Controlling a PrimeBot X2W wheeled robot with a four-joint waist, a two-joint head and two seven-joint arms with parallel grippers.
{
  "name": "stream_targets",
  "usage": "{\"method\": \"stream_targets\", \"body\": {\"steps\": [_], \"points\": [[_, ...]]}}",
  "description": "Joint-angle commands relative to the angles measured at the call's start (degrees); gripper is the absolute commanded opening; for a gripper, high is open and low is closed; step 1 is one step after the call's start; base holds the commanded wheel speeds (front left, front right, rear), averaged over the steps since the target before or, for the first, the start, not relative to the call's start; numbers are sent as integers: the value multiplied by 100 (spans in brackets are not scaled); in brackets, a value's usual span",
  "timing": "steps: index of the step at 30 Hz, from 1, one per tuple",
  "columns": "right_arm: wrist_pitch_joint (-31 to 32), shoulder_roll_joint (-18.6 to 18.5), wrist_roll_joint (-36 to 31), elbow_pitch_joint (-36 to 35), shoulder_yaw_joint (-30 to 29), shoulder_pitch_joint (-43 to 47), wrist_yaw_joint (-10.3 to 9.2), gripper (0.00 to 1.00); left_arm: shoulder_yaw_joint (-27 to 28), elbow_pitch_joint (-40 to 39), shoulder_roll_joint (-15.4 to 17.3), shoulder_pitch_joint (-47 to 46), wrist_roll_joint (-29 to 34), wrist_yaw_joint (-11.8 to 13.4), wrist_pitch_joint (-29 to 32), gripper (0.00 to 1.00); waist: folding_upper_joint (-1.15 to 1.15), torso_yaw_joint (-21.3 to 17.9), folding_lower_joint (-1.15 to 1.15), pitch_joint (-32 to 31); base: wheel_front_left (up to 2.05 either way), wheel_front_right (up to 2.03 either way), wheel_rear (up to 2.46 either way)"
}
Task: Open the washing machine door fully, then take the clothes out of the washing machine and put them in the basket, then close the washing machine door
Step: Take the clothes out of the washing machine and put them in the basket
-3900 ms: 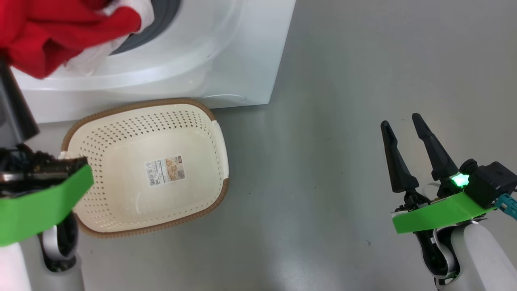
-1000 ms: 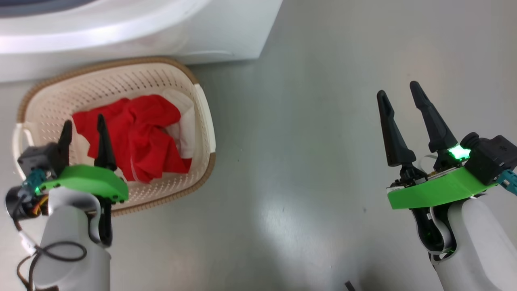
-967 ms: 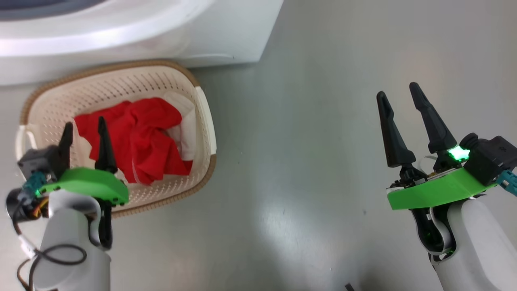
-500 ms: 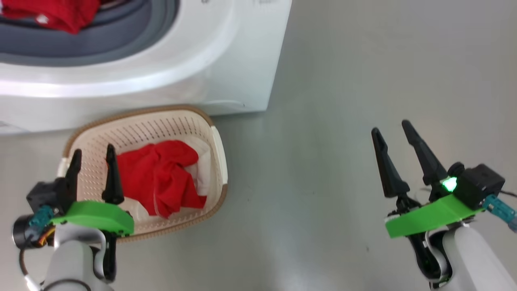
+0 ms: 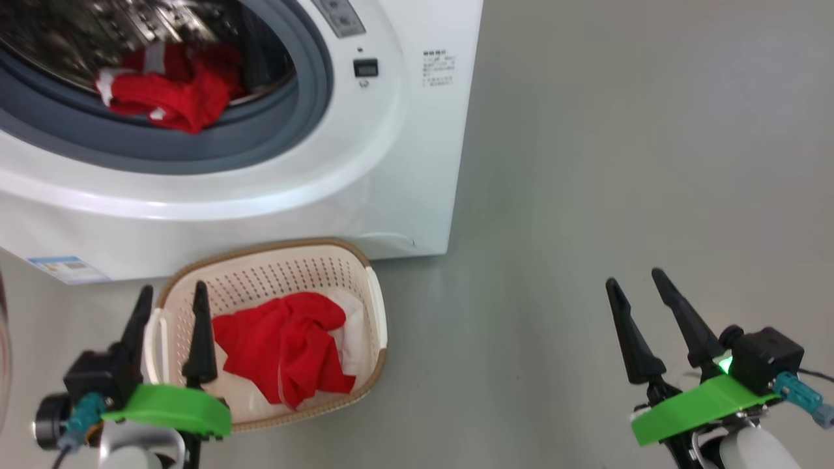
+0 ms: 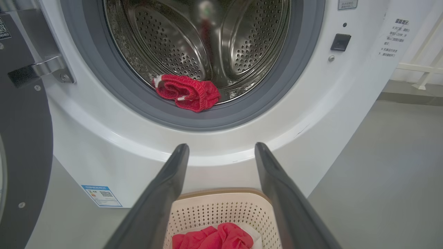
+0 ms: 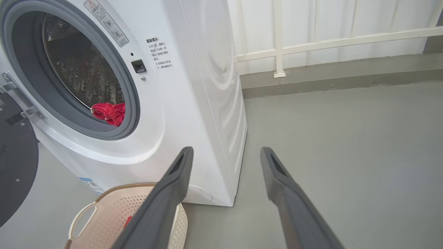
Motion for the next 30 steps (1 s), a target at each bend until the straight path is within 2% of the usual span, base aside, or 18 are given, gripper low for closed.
{"method": "stream_targets", "body": {"steps": [1,11,22,30], "points": [[-37,-96,76,-108,85,144,43,100,89,-240,157,198,-13,-37,-29,100,0,123,0,-373,0,0,0],[-37,-87,65,-111,5,563,43,100,-73,-823,157,893,157,-10,-29,100,0,174,0,-793,0,0,0],[-37,-39,74,-149,-129,887,43,100,-190,-1454,157,1596,-43,290,-29,100,0,148,0,-939,0,0,0],[-37,-22,67,-177,-214,904,43,100,-211,-1703,157,1780,-123,374,-29,100,0,131,0,-849,0,0,0]]}}
